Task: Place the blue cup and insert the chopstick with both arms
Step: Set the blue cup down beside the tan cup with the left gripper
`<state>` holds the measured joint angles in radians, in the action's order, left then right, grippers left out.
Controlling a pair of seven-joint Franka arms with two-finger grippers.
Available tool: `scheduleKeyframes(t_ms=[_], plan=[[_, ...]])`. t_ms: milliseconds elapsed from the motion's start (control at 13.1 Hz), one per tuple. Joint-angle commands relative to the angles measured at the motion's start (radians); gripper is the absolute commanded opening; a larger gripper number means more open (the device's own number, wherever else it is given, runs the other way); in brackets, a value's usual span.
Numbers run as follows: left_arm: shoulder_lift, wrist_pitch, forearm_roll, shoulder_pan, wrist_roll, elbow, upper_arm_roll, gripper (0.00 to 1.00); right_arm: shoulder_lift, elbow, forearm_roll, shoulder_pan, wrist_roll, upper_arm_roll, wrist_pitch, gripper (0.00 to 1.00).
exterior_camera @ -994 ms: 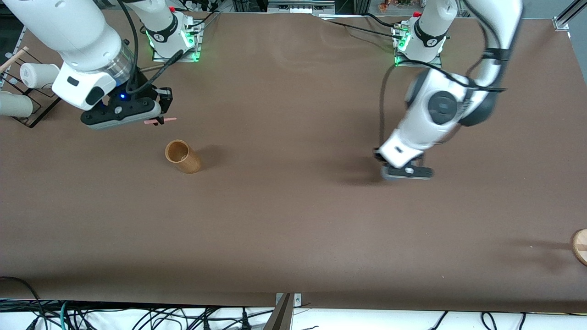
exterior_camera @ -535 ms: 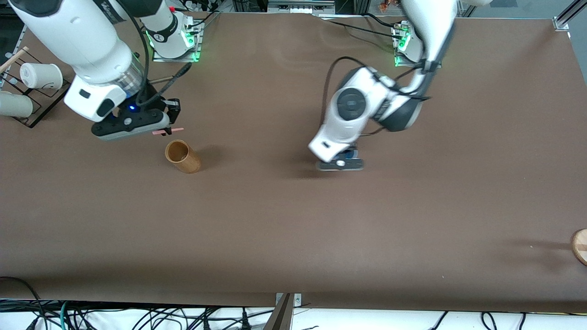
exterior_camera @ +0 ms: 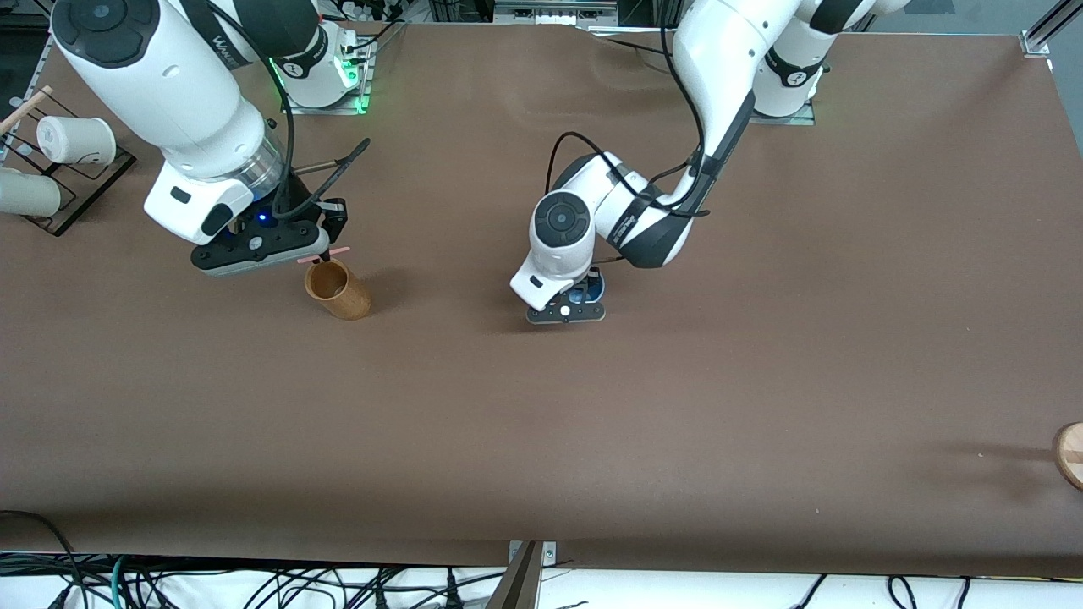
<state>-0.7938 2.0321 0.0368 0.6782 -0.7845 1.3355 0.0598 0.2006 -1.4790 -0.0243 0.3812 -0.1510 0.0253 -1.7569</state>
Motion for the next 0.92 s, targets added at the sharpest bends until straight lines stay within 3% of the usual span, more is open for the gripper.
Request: scheduleKeyframes(t_ms=[0, 76, 229, 459, 612, 841], plan=[[-0.036, -0.026, 0.015, 0.017, -0.016, -0.048, -0.018, 0.06, 0.016, 0.029, 0.006, 0.016, -0.027, -0.002, 0.007, 0.0], [-0.035, -0.026, 0.015, 0.015, -0.015, -0.048, -0.018, 0.48, 0.016, 0.029, 0.006, 0.016, -0.027, -0.002, 0.005, 0.0], [-0.025, -0.033, 0.031, 0.007, -0.013, -0.064, -0.018, 1.0, 0.016, 0.029, 0.006, 0.018, -0.028, -0.002, 0.005, 0.0], [0.017, -0.116, 0.132, 0.006, -0.012, -0.081, -0.046, 1.0, 0.016, 0.029, 0.007, 0.018, -0.03, -0.001, 0.005, 0.0], [0.044, -0.22, 0.14, -0.005, -0.009, -0.137, -0.054, 1.0, 0.016, 0.029, 0.036, 0.027, -0.085, -0.001, -0.028, 0.0], [0.119, -0.236, 0.13, -0.042, 0.023, -0.142, -0.109, 1.0, 0.06, 0.025, 0.029, 0.109, -0.246, -0.002, -0.123, 0.0]])
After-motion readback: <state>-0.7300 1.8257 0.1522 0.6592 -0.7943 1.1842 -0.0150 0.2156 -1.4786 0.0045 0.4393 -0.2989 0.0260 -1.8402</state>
